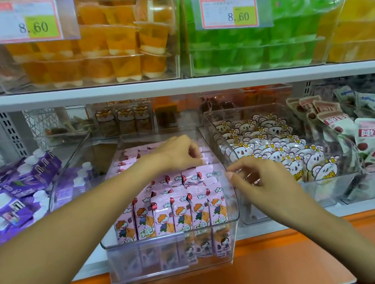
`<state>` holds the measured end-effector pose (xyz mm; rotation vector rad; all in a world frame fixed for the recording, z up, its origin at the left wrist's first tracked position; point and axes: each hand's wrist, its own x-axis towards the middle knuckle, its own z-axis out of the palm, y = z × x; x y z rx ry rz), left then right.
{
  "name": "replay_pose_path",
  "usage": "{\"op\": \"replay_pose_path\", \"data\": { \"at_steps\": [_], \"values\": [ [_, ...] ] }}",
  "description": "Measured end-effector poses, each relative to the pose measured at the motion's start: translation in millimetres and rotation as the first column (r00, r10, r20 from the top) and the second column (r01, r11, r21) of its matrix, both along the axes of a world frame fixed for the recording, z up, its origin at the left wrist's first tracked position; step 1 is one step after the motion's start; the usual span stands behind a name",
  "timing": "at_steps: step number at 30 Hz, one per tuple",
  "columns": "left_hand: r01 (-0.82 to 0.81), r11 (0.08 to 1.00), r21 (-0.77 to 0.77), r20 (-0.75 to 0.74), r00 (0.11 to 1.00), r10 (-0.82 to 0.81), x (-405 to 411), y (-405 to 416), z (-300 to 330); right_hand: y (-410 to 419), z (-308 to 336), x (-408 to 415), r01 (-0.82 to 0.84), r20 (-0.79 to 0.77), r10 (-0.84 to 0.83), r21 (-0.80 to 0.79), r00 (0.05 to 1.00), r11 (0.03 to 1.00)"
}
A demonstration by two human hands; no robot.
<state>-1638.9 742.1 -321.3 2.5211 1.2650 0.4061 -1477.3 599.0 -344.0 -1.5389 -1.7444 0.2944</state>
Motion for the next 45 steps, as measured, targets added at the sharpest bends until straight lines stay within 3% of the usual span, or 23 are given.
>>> {"op": "replay_pose_path", "data": {
  "at_steps": [3, 6, 9, 13, 17, 20, 23, 25, 29, 32, 36, 40, 43, 45],
  "values": [
    [-0.041, 0.997, 0.070, 0.106, 0.994, 0.034, 3, -4, 3, -1, 1, -1, 0.020, 0.001, -0.020, 0.014, 1.000, 1.000],
    [-0.139, 0.987, 0.084, 0.354, 0.930, 0.100, 1, -16, 7, -1, 2, -2, 0.030, -0.015, -0.030, 0.015, 0.999, 0.999],
    [-0.225, 0.973, 0.053, 0.614, 0.776, 0.146, -9, -34, 13, -1, 5, -5, 0.053, -0.003, -0.052, 0.029, 0.999, 0.998],
    [-0.227, 0.973, -0.038, 0.863, 0.484, 0.147, -31, -64, 19, -2, 12, -14, 0.097, -0.050, -0.090, 0.154, 0.995, 0.983],
    [-0.266, 0.964, -0.024, 0.919, 0.375, 0.126, -53, -93, 19, -6, 22, -36, 0.008, -0.154, 0.035, 0.268, 0.988, 0.963],
    [-0.241, 0.969, -0.053, 0.936, 0.327, 0.132, -61, -113, 13, -9, 22, -61, -0.177, -0.182, 0.201, 0.139, 0.963, 0.974],
    [-0.204, 0.976, -0.079, 0.951, 0.278, 0.135, -66, -121, 10, -9, 17, -85, -0.385, -0.226, 0.380, 0.022, 0.897, 0.922],
    [-0.180, 0.978, -0.101, 0.960, 0.239, 0.143, -71, -122, 10, -7, 17, -93, -0.418, -0.290, 0.403, 0.008, 0.868, 0.908],
    [-0.162, 0.976, -0.145, 0.948, 0.260, 0.184, -79, -120, 1, 4, 17, -97, -0.354, -0.605, 0.216, -0.117, 0.766, 0.928],
    [-0.143, 0.984, -0.105, 0.895, 0.419, 0.156, -77, -122, -10, 11, 14, -98, -0.347, -0.728, 0.129, -0.157, 0.674, 0.925],
    [-0.110, 0.994, -0.025, 0.796, 0.599, 0.086, -69, -125, -21, 10, 13, -103, -0.344, -0.775, 0.143, -0.101, 0.616, 0.933],
    [-0.176, 0.980, 0.089, 0.792, 0.609, 0.037, -65, -124, -22, 8, 13, -103, -0.350, -0.798, 0.159, -0.068, 0.581, 0.934],
    [-0.062, 0.997, 0.045, 0.826, 0.564, -0.002, -68, -122, -19, 9, 22, -94, -0.368, -0.825, 0.175, -0.042, 0.537, 0.929],
    [0.000, 1.000, 0.023, 0.814, 0.580, -0.019, -70, -119, -18, 8, 25, -90, -0.381, -0.814, 0.214, -0.009, 0.540, 0.925]
  ]
}}
